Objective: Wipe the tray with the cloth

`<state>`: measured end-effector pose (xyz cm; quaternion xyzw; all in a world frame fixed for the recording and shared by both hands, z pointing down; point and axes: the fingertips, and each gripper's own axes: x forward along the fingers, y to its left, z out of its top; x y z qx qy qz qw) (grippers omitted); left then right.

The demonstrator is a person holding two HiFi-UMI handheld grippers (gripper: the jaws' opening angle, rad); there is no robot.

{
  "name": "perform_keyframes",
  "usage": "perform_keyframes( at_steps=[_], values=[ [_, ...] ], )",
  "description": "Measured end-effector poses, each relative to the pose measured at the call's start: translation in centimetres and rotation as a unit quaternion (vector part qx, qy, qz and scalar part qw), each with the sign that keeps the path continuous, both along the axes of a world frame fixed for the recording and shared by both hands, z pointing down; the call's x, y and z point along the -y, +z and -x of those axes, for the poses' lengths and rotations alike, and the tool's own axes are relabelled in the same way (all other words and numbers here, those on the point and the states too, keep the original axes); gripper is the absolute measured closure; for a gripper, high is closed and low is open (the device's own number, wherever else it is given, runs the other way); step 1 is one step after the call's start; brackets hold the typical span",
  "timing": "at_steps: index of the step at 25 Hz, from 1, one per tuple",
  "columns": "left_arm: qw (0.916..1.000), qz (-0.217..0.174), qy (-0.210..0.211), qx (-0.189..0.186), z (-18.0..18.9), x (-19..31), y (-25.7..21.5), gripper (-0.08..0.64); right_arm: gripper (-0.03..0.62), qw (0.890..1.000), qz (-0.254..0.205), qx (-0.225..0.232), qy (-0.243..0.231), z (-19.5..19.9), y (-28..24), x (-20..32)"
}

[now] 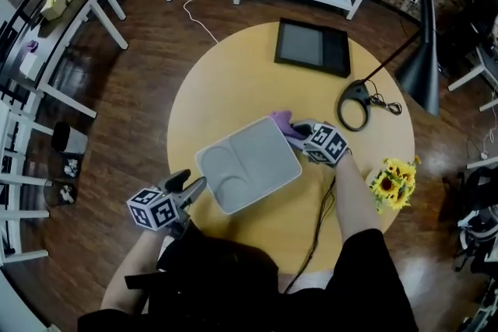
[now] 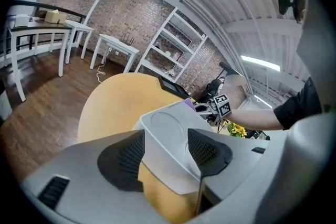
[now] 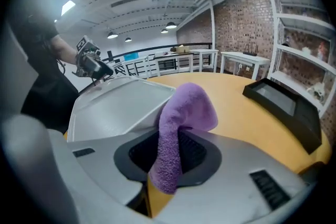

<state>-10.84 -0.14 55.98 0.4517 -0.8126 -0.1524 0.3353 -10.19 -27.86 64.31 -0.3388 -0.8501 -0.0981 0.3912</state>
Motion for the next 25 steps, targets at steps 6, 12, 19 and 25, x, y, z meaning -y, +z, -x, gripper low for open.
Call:
perform_keyframes(
  at_steps=[6, 12, 19, 25],
  values=[
    [0.9997, -0.002, 0.0, -0.024, -0.9, 1.6, 1.2, 0.304, 0.509, 0.998, -0.05, -0.016, -0.022, -5.2, 1.7, 0.6],
    [0.9996, -0.004, -0.003, -0.028, -1.8, 2.2, 1.4, 0.305, 0.509, 0.998, -0.058, -0.028, -0.022, -9.0, 1.5, 0.8],
    [0.9996, -0.005, 0.002, -0.027, -2.3, 2.4, 2.0, 0.304, 0.508, 0.997, -0.026, 0.005, 0.067, -11.7, 0.4, 0.3],
    [0.999, -0.02, 0.005, -0.039, -1.8, 2.2, 2.2, 0.305, 0.508, 0.971, 0.022, 0.032, 0.235, -12.6, 0.2, 0.0]
  ],
)
